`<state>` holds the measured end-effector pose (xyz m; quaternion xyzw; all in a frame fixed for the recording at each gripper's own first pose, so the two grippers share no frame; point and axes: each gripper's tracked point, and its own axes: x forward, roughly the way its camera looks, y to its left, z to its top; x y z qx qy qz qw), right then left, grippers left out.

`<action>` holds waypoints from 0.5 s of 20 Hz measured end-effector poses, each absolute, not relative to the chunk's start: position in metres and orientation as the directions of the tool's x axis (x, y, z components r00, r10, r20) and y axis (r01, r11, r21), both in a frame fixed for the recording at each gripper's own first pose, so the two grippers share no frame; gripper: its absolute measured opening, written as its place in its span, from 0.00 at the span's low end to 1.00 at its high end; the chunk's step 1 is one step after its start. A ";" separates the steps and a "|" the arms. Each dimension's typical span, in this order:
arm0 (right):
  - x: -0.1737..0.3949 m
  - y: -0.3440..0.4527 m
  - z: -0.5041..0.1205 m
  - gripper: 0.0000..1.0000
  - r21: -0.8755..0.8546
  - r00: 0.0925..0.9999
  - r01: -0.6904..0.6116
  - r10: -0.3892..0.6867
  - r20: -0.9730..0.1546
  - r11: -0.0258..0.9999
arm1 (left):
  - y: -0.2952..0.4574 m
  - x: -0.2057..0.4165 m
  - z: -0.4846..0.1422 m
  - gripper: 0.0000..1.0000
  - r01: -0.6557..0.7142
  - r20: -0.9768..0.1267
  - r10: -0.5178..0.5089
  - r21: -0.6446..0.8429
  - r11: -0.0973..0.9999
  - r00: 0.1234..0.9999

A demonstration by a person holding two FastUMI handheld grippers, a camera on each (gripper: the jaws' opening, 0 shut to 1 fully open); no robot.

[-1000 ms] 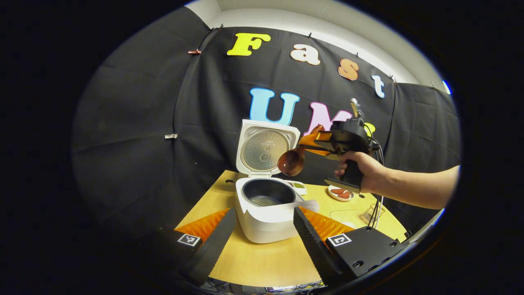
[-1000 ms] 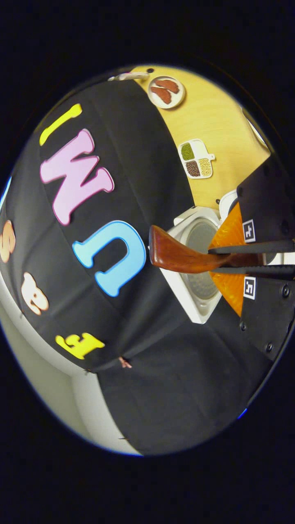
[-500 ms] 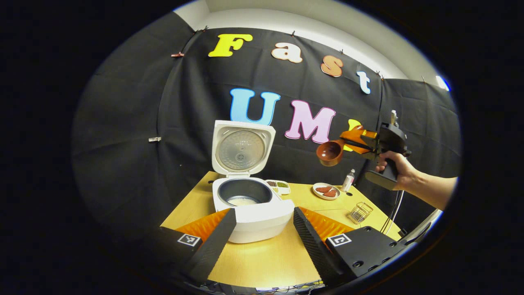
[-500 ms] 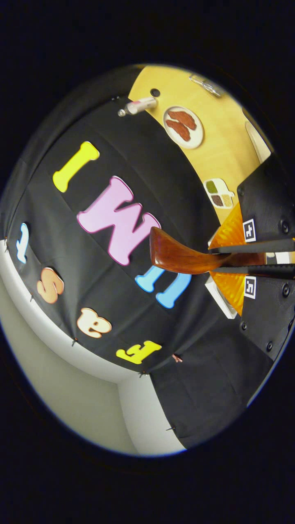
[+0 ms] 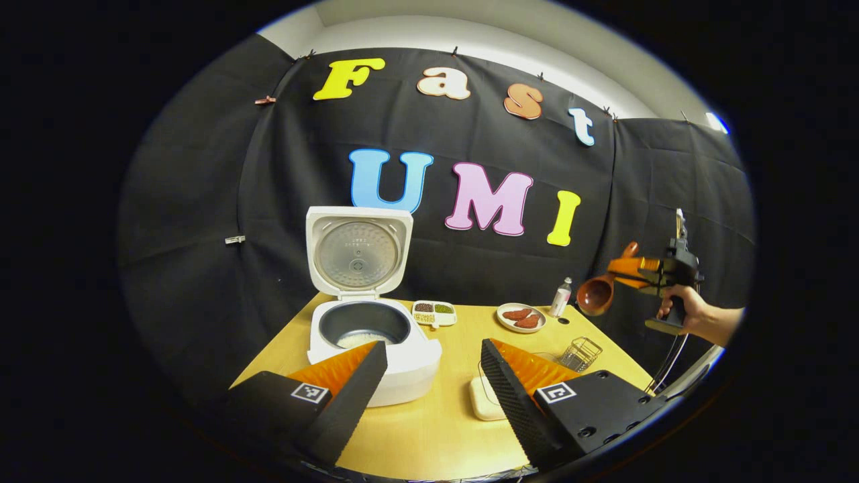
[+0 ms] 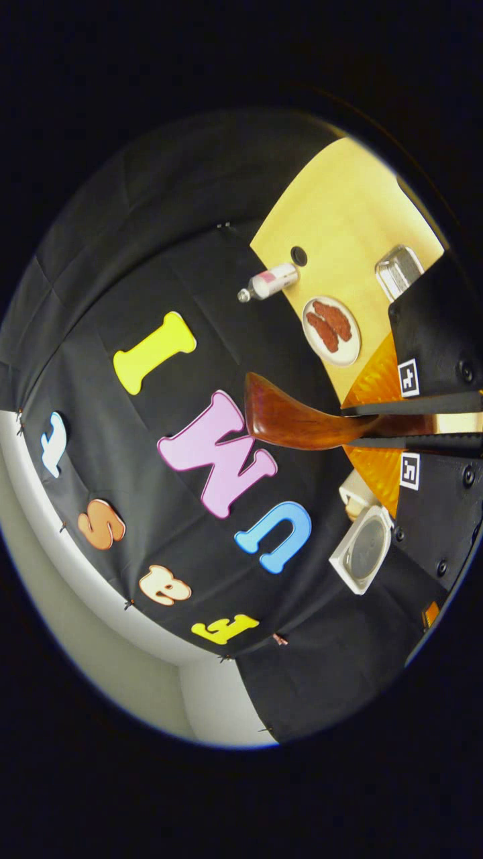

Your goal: Close the left gripper, press the button to open the rice cooker; take a wooden spoon from the chopstick holder with the right hand, scoop a spoonful of rice and pour it into the rice cooker, then put the wooden spoon back into the chopstick holder.

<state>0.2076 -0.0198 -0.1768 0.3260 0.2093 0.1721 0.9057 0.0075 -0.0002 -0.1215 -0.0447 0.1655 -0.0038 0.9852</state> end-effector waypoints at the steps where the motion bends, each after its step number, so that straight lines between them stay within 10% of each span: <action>1: 0.210 -0.030 -0.191 0.16 0.651 0.845 -0.165 0.447 -0.294 0.741 | -0.005 0.012 -0.119 0.97 -0.015 -0.324 -0.011 -0.080 0.997 0.946; 10: 0.226 -0.069 -0.301 0.16 0.413 0.749 -0.280 0.467 -0.470 0.866 | -0.052 0.022 -0.126 0.97 -0.094 -0.365 0.068 -0.055 0.994 0.929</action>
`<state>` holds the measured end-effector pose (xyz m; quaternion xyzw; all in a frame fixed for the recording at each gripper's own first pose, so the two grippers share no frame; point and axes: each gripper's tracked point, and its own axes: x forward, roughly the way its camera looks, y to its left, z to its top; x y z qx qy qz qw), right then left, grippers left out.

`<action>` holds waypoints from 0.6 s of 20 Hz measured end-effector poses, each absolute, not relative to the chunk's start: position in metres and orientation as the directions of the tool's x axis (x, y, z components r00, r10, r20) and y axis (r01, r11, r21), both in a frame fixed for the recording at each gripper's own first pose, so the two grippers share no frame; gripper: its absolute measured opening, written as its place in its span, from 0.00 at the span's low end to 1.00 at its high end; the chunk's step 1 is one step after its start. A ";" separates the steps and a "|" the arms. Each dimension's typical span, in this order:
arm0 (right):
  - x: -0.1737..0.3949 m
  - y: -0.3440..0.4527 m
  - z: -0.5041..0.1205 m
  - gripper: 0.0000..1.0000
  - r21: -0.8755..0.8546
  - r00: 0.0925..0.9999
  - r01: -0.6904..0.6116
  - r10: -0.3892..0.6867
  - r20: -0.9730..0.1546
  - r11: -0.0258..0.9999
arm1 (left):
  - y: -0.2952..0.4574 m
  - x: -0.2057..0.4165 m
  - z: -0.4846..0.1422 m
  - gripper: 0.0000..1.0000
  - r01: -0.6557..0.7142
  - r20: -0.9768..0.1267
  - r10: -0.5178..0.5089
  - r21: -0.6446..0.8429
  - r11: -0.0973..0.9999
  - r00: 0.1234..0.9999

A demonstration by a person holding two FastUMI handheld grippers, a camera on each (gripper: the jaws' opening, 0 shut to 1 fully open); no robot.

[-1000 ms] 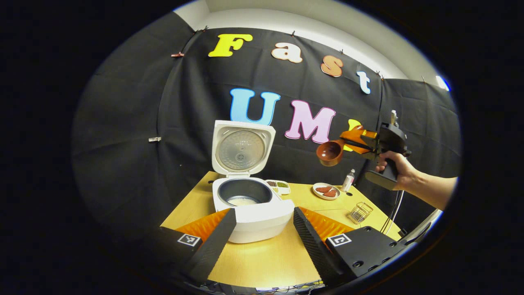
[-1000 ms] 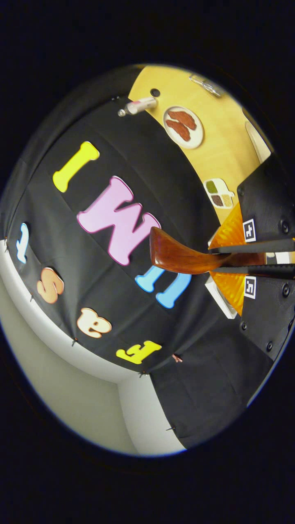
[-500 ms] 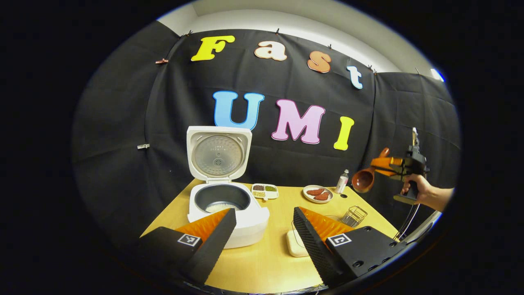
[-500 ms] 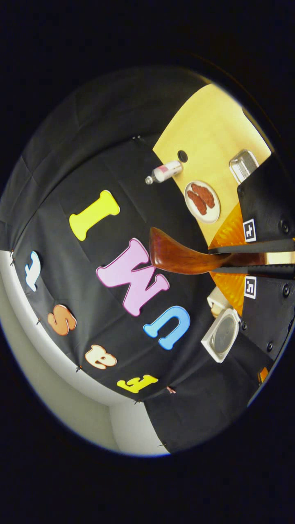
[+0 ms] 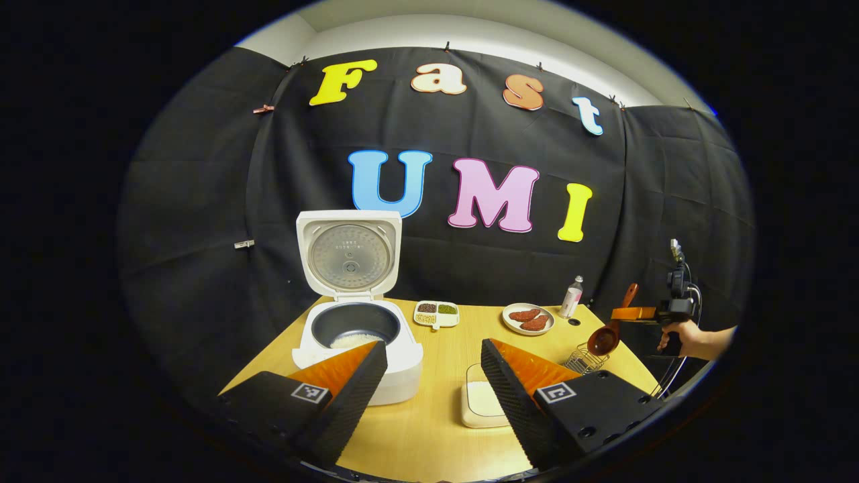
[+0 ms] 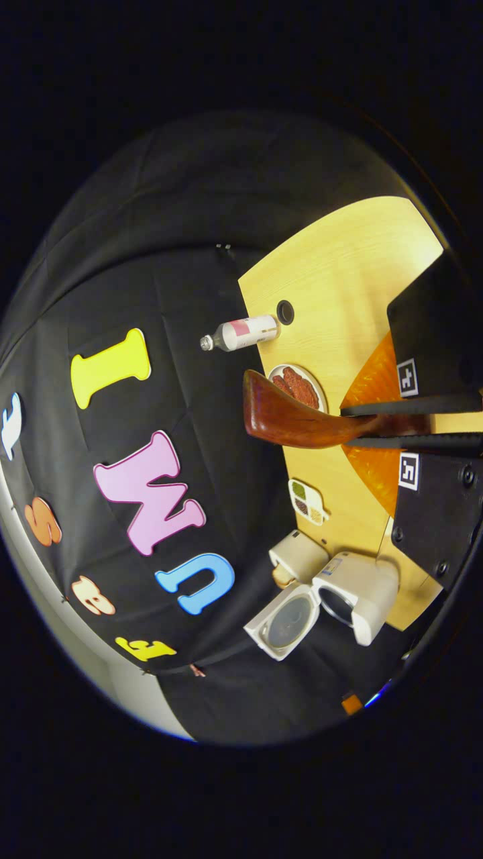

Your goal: Close the left gripper, press the button to open the rice cooker; take a wooden spoon from the chopstick holder with the right hand, scoop a spoonful of rice and pour it into the rice cooker, then put the wooden spoon back into the chopstick holder.

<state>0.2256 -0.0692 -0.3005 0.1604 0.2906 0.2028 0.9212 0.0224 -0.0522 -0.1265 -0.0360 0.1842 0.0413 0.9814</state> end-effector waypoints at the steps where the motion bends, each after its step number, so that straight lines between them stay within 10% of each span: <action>1: 0.226 -0.068 -0.308 0.16 0.388 0.743 -0.298 0.468 -0.478 0.872 | -0.058 0.022 -0.128 0.97 -0.105 -0.371 0.075 -0.062 0.993 0.926; 12: 0.224 -0.071 -0.384 0.16 0.348 0.713 -0.237 0.406 -0.572 0.907 | -0.050 0.010 -0.123 0.97 -0.189 -0.373 0.171 -0.011 0.982 0.912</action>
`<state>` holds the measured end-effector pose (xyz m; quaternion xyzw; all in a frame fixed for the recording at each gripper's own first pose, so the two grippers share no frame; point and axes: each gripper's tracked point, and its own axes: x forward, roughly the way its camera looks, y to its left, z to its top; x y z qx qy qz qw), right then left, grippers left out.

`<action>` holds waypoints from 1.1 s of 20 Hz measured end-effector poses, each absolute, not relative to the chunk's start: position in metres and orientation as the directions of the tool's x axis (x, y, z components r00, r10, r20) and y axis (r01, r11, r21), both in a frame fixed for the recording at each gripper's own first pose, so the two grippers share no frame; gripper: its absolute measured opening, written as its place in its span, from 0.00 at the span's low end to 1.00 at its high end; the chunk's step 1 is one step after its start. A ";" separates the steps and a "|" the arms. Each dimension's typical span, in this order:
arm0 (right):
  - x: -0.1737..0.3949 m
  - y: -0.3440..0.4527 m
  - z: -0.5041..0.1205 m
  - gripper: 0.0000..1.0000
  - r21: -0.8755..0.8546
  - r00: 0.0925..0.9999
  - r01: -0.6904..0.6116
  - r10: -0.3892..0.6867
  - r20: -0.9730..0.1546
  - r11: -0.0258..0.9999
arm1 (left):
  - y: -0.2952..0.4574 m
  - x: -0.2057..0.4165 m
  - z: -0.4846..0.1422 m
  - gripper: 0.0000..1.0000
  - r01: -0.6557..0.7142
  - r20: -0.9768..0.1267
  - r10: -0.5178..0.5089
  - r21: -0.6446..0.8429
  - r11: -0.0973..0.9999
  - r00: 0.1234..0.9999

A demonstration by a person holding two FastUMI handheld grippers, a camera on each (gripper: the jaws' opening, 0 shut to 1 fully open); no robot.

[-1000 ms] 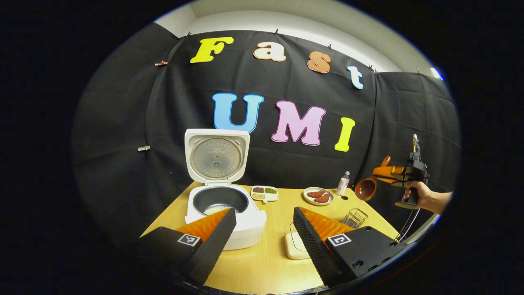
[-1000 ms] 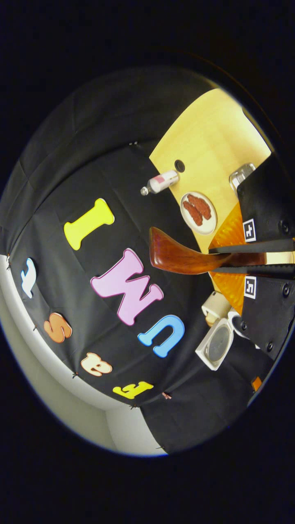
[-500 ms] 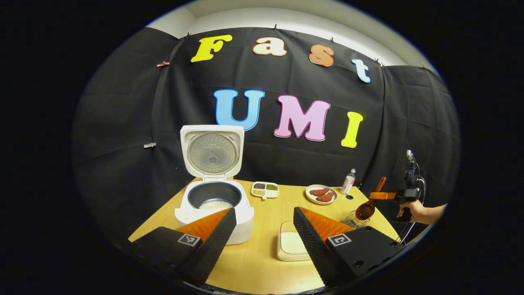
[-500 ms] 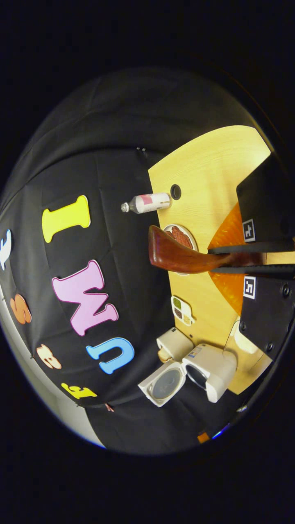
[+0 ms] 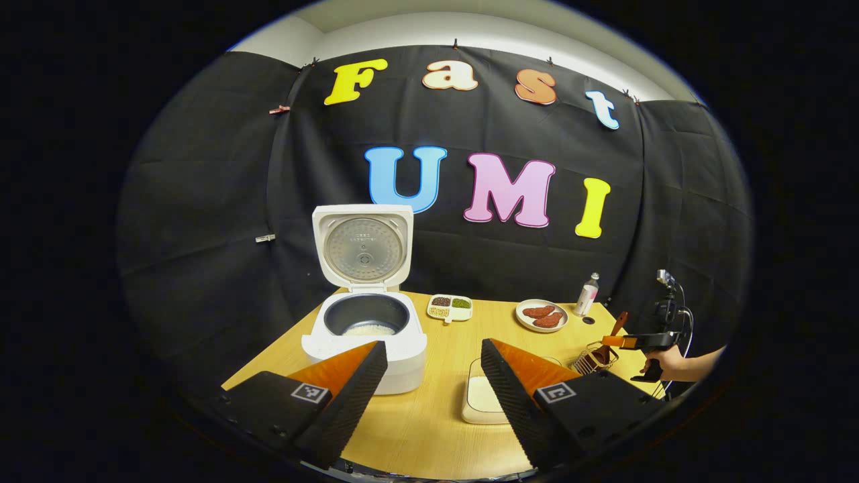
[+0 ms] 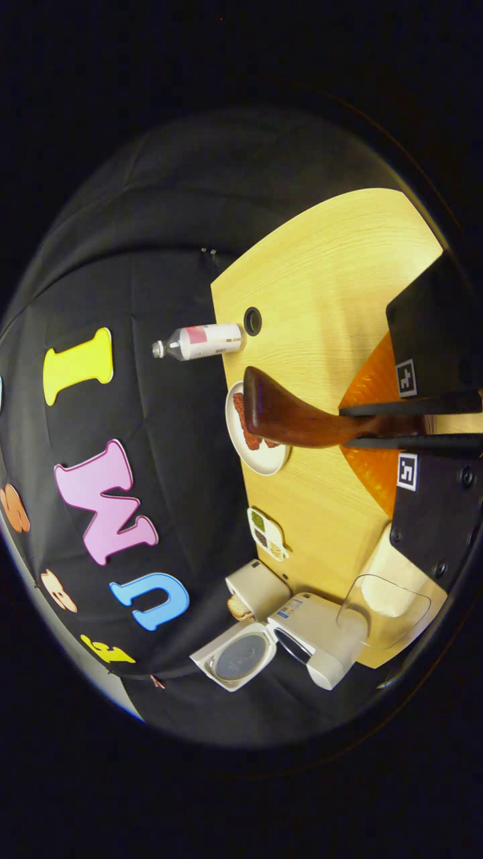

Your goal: Close the left gripper, press the button to open the rice cooker; take a wooden spoon from the chopstick holder with the right hand, scoop a spoonful of rice and pour it into the rice cooker, then put the wooden spoon back into the chopstick holder.

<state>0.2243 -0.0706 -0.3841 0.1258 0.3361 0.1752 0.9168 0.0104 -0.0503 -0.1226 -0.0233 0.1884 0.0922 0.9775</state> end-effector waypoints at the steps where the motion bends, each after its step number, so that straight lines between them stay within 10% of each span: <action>1: 0.225 -0.074 -0.386 0.16 0.348 0.714 -0.217 0.391 -0.580 0.912 | -0.045 0.011 -0.120 0.97 -0.195 -0.366 0.177 -0.012 0.981 0.914; 3: 0.225 -0.082 -0.385 0.18 0.325 0.722 -0.184 0.352 -0.596 0.928 | -0.035 0.014 -0.111 0.97 -0.203 -0.347 0.185 -0.016 0.979 0.919; 8: 0.213 -0.103 -0.344 0.98 0.285 0.773 -0.121 0.270 -0.575 0.951 | -0.004 0.032 -0.078 0.97 -0.190 -0.274 0.185 0.008 0.982 0.944; 22: 0.107 -0.124 -0.189 0.98 0.213 0.903 0.020 0.073 -0.424 0.977 | 0.109 0.178 0.050 0.96 -0.176 0.022 0.176 -0.010 0.984 0.984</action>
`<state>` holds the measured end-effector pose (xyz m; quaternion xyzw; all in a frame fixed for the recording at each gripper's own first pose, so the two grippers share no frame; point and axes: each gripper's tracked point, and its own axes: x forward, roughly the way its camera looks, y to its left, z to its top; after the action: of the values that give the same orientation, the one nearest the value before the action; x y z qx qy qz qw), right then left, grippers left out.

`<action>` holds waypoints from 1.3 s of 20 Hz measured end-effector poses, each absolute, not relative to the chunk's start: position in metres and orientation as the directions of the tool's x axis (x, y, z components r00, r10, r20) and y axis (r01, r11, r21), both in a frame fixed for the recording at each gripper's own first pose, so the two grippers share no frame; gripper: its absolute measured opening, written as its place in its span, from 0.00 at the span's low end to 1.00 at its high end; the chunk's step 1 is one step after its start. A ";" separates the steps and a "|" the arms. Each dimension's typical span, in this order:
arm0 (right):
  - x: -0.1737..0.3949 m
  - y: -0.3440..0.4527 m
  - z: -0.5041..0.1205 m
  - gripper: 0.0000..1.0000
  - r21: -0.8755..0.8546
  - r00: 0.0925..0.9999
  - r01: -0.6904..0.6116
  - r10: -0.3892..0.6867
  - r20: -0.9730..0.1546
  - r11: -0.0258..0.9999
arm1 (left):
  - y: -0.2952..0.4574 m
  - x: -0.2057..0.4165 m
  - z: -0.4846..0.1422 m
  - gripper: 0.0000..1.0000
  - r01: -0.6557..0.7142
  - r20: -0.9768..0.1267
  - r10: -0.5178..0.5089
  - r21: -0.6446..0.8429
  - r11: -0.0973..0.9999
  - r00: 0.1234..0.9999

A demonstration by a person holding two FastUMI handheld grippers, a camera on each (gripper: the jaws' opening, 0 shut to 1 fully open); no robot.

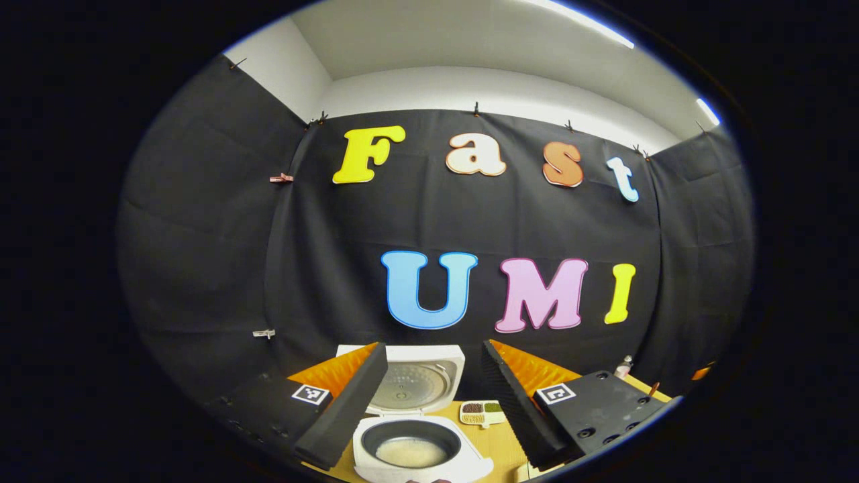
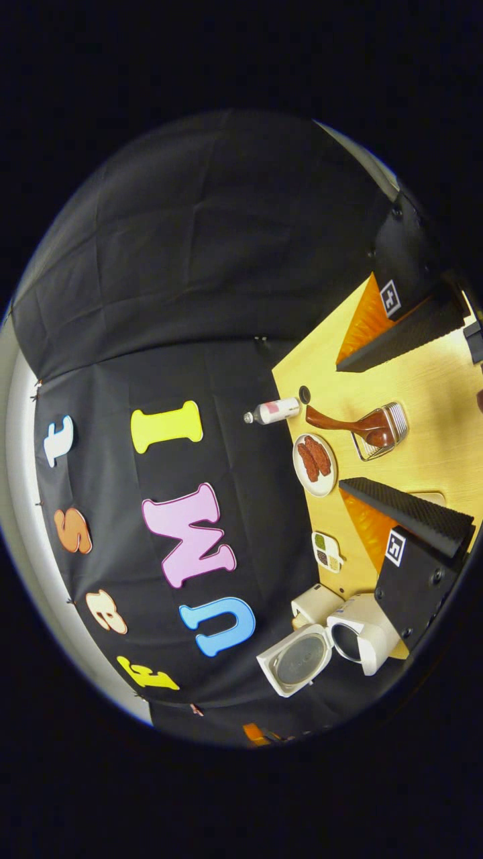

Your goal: Close the left gripper, press the button to open the rice cooker; take a wooden spoon from the chopstick holder with the right hand, scoop a spoonful of rice and pour it into the rice cooker, then put the wooden spoon back into the chopstick holder.

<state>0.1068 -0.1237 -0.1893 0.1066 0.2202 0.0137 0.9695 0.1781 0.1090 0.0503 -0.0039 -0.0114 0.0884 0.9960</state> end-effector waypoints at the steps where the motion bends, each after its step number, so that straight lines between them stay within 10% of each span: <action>1: 0.099 -0.121 -0.181 0.98 0.199 0.906 0.014 0.072 -0.418 0.980 | 0.118 0.194 0.056 0.96 -0.185 0.029 0.185 -0.015 0.983 0.982; 17: 0.022 -0.097 -0.111 0.98 0.044 0.939 0.097 -0.077 -0.336 0.994 | 0.189 0.386 -0.022 0.94 -0.252 -0.092 0.263 0.112 0.961 0.960; 26: 0.012 -0.111 -0.102 0.98 0.050 0.942 0.169 -0.147 -0.303 0.984 | 0.195 0.385 -0.076 1.00 -0.314 -0.192 0.326 0.089 0.945 0.926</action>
<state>0.0124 -0.1111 -0.1018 0.0377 0.1505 -0.0802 0.9846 0.3854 0.1951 -0.0759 0.0283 0.1023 0.1631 0.9809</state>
